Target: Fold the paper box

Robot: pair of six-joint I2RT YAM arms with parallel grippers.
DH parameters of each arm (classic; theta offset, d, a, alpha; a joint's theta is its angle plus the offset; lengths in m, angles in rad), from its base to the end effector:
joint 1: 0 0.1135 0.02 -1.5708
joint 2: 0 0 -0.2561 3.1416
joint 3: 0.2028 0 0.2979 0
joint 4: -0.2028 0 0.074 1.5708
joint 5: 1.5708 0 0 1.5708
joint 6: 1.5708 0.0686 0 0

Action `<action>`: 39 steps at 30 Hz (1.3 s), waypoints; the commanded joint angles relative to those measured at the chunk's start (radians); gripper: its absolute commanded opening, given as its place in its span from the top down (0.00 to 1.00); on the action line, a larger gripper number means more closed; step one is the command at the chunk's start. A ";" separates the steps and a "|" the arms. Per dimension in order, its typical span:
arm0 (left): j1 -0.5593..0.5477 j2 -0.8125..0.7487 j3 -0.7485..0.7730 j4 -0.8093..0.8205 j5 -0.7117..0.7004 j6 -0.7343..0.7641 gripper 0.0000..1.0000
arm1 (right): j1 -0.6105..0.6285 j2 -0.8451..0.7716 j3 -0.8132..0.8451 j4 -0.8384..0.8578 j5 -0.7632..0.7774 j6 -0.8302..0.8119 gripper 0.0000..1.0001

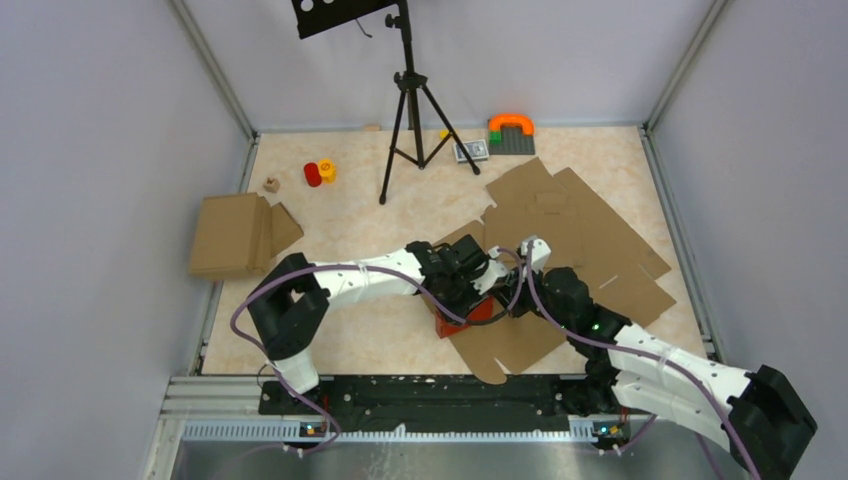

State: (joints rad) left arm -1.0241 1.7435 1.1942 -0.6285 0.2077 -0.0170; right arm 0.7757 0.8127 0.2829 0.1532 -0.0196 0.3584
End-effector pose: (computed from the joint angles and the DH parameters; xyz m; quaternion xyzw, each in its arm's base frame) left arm 0.1950 -0.3476 0.1343 0.4884 0.8446 -0.1848 0.1179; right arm 0.1837 0.1821 0.1513 -0.1767 0.8079 0.3088 0.4699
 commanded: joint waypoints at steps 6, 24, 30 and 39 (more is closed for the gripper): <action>-0.069 0.047 0.041 0.081 0.017 0.053 0.83 | 0.022 -0.029 0.098 0.098 -0.047 0.042 1.00; -0.076 0.087 0.069 0.026 0.027 0.072 0.77 | 0.023 -0.192 -0.001 0.240 -0.085 -0.074 1.00; -0.063 0.059 0.046 0.067 0.028 0.058 0.79 | 0.023 -0.214 -0.062 0.305 -0.067 -0.029 1.00; -0.064 0.089 0.058 0.048 0.030 0.060 0.83 | 0.022 -0.193 -0.031 0.296 -0.057 0.017 1.00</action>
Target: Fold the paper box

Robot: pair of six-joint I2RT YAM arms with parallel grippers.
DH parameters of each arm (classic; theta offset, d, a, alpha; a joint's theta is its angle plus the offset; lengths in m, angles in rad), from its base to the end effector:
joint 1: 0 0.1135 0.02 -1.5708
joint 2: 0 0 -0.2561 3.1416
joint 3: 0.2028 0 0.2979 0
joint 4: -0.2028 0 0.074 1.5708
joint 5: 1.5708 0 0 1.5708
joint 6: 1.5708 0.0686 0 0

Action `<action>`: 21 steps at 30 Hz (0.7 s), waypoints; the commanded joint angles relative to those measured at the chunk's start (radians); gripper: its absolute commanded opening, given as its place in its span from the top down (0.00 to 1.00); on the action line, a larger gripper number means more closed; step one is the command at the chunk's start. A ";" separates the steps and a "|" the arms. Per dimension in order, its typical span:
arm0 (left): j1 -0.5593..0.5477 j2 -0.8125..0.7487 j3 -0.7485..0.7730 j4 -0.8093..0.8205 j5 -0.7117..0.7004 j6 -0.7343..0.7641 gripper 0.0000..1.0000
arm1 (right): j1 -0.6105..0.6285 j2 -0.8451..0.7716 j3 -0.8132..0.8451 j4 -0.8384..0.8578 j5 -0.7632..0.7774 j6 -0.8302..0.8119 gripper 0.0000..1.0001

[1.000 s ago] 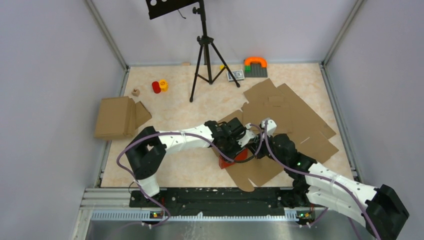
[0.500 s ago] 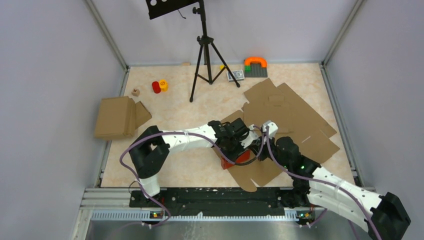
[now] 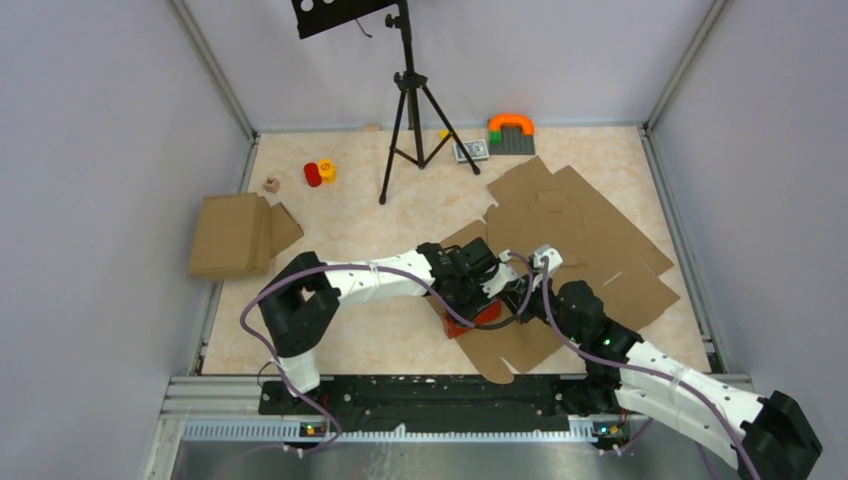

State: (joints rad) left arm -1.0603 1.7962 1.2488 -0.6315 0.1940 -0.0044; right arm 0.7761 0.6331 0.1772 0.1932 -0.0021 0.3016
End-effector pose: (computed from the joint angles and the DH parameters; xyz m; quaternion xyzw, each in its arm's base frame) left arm 0.1896 -0.3656 0.1319 0.5081 0.8338 -0.1802 0.1187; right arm 0.1709 0.1680 0.1534 -0.1871 0.7712 0.3129 0.5218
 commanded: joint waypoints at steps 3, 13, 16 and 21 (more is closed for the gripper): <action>-0.027 0.043 0.006 0.049 0.052 0.049 0.84 | 0.022 -0.017 0.067 0.272 -0.060 0.094 1.00; -0.027 0.059 0.010 0.037 0.061 0.056 0.84 | 0.022 -0.019 0.080 0.260 -0.002 0.161 1.00; -0.028 0.061 0.010 0.034 0.061 0.056 0.84 | 0.023 -0.017 0.090 0.243 -0.001 0.171 1.00; -0.029 0.069 0.015 0.021 0.058 0.058 0.84 | 0.023 -0.016 0.095 0.233 0.032 0.183 1.00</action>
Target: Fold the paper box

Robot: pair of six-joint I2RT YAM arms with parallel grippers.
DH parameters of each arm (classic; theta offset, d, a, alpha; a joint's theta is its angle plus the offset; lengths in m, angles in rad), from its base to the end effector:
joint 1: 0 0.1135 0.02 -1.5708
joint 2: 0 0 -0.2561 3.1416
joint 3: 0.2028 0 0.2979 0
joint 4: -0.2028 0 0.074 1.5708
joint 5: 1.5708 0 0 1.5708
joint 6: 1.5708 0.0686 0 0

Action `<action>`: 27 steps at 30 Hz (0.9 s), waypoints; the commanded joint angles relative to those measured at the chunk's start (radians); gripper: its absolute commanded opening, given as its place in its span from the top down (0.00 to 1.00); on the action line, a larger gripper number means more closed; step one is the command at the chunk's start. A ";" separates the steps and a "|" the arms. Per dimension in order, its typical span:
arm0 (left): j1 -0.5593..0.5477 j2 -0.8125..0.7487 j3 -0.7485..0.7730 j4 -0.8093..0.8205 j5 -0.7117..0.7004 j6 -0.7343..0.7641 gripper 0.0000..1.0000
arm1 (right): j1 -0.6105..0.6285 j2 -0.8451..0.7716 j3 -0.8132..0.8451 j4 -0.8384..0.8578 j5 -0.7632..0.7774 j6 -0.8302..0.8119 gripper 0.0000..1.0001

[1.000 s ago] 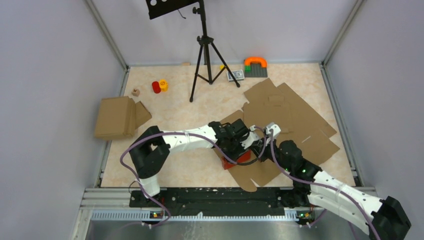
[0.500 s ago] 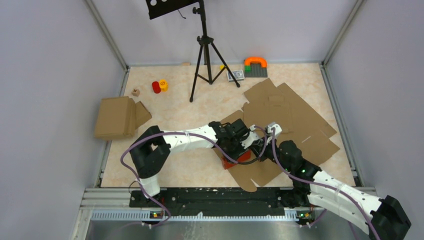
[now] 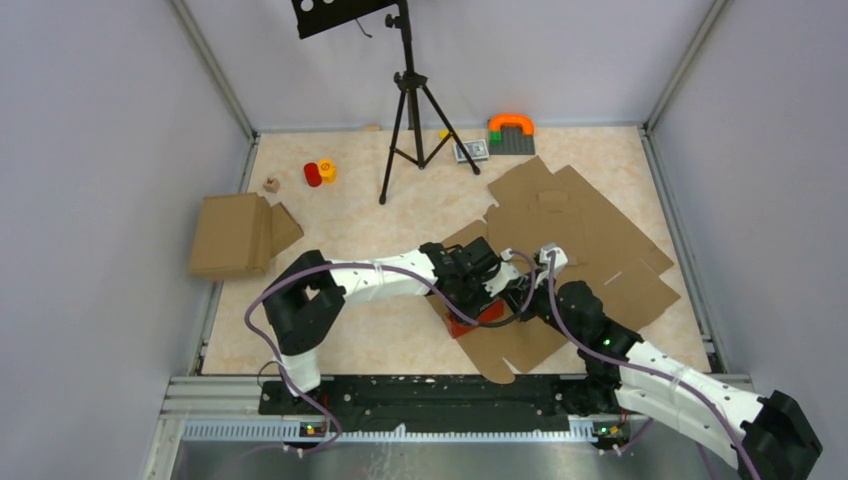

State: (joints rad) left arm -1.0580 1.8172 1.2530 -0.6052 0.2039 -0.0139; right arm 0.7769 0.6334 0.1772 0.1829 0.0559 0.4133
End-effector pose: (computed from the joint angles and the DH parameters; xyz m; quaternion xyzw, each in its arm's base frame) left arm 0.1921 -0.3696 0.1266 0.5037 0.8349 -0.1870 0.1196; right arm 0.1732 0.1649 0.1519 -0.1274 0.7865 0.3201 0.5126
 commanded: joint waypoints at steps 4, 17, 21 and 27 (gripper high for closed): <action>-0.031 0.053 0.015 -0.017 0.044 0.071 0.85 | 0.021 -0.017 0.106 0.208 -0.001 0.094 1.00; -0.040 0.070 0.029 -0.039 0.020 0.075 0.85 | 0.021 -0.025 0.131 0.163 0.049 0.138 1.00; -0.043 0.071 0.029 -0.040 0.017 0.076 0.85 | 0.021 -0.032 0.131 0.168 0.060 0.154 1.00; -0.046 0.073 0.031 -0.045 0.038 0.084 0.86 | 0.022 -0.052 0.107 0.225 0.061 0.094 1.00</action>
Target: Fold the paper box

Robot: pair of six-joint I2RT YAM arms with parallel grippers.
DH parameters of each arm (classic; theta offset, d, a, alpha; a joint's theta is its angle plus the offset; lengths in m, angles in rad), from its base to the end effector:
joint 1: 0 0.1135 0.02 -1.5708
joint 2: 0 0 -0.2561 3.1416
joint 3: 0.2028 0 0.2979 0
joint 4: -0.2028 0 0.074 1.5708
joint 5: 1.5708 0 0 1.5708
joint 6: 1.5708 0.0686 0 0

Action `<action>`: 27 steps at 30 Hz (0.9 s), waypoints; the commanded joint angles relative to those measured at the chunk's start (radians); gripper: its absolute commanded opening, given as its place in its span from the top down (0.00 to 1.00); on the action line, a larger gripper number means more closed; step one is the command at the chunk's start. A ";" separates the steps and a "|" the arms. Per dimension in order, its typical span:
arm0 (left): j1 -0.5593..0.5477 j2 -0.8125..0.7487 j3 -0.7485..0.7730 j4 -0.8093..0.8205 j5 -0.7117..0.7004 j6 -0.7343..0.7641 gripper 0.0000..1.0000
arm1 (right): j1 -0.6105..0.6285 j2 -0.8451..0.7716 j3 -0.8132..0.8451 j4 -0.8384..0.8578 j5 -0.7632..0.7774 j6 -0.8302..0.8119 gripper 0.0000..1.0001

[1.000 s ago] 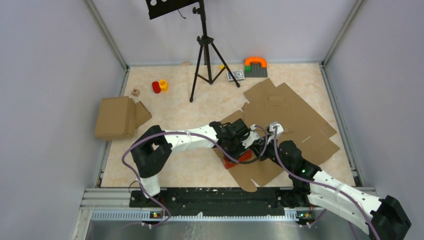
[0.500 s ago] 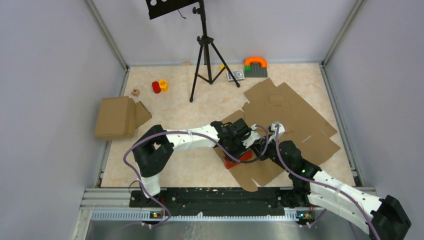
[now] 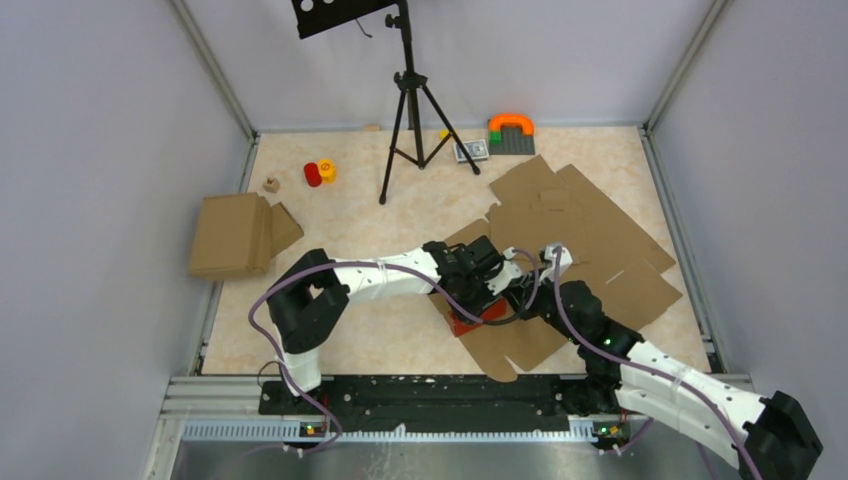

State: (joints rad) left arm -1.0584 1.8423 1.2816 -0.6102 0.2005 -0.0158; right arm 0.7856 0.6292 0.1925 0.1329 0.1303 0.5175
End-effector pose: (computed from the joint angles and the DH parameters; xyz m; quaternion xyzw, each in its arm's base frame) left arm 0.1953 -0.3751 0.1258 0.5029 0.8357 -0.1854 0.1196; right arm 0.1747 0.1622 0.1527 -0.0693 0.8022 0.3165 0.5015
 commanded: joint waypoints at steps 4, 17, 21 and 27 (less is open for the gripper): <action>-0.044 0.035 -0.005 -0.042 0.062 0.098 0.86 | 0.013 -0.075 0.061 0.316 -0.045 -0.142 1.00; -0.041 0.070 0.016 -0.085 0.074 0.112 0.87 | 0.012 -0.071 0.001 0.509 -0.126 -0.230 1.00; -0.040 0.061 0.015 -0.078 0.064 0.105 0.82 | 0.013 -0.061 0.013 0.483 -0.125 -0.234 1.00; -0.011 -0.012 -0.006 -0.013 0.034 0.079 0.64 | 0.012 -0.106 0.005 0.386 -0.126 -0.232 1.00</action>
State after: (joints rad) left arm -1.0531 1.8519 1.2995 -0.6308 0.2111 0.0284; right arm 0.7853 0.5850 0.1230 0.2493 0.0872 0.2955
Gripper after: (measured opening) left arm 0.327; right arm 0.004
